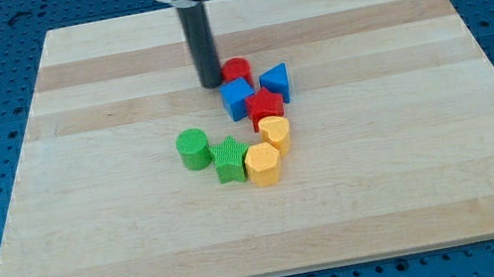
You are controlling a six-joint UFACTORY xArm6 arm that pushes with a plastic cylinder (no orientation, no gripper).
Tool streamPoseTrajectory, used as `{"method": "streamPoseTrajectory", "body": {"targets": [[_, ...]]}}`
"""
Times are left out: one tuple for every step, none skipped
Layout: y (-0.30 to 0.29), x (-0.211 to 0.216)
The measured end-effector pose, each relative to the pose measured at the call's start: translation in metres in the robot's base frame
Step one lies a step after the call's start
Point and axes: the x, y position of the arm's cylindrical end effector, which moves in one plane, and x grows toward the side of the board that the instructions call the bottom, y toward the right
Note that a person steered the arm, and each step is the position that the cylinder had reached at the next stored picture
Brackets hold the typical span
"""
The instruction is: Push the blue triangle towards bottom right
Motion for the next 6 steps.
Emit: {"method": "streamPoseTrajectory", "body": {"targets": [[0.040,0.006],[0.068,0.027],[0.102,0.081],[0.129,0.118],[0.158,0.151],[0.160,0.121]]}}
